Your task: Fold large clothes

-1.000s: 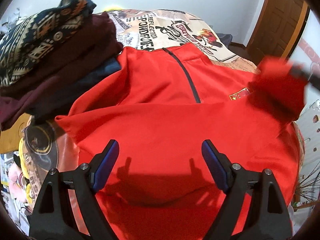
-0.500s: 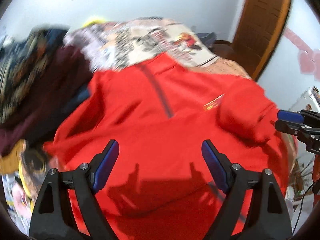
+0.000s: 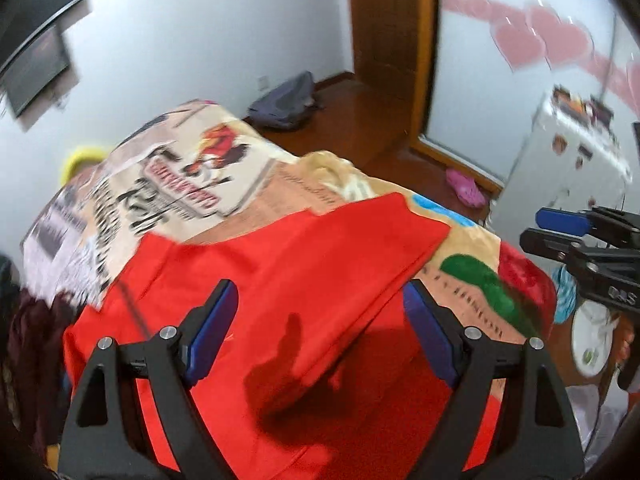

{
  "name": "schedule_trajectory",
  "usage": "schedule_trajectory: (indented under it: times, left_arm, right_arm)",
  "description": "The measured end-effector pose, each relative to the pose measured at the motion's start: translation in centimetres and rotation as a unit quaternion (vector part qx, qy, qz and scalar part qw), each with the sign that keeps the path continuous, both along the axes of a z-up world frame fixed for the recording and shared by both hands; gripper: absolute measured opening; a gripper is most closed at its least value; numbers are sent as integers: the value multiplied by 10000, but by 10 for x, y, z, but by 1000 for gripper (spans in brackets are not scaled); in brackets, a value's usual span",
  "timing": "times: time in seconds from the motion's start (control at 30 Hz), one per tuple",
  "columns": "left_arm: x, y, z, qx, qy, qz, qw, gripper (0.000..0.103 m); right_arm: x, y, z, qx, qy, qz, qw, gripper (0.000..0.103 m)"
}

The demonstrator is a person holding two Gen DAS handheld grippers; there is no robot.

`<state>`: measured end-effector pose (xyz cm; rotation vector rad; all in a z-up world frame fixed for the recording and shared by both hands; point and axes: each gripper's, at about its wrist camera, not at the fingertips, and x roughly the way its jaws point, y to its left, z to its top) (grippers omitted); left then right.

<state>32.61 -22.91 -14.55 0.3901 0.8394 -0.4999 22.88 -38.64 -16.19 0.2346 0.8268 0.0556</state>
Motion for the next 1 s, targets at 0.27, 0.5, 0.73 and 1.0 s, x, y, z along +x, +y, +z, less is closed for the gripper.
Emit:
schedule_trajectory:
  times: [0.27,0.5,0.73,1.0]
  left_arm:
    - [22,-77,-63,632,731,-656,9932,78]
    - [35,-85,-90,746,975,-675,9901,43]
    - [29,-69,-54,32,788,-498,9956,6]
    - [24,-1,44,-1077,102,-20,9941,3]
  right_arm:
    - [-4,-23,-24,278,266,-243,9990,42]
    - [-5,-23,-33,291,312,-166,9990,42]
    - [-4,-10,-31,279,288,7,9992,42]
    - [5,11,-6,419,2,267,9988,42]
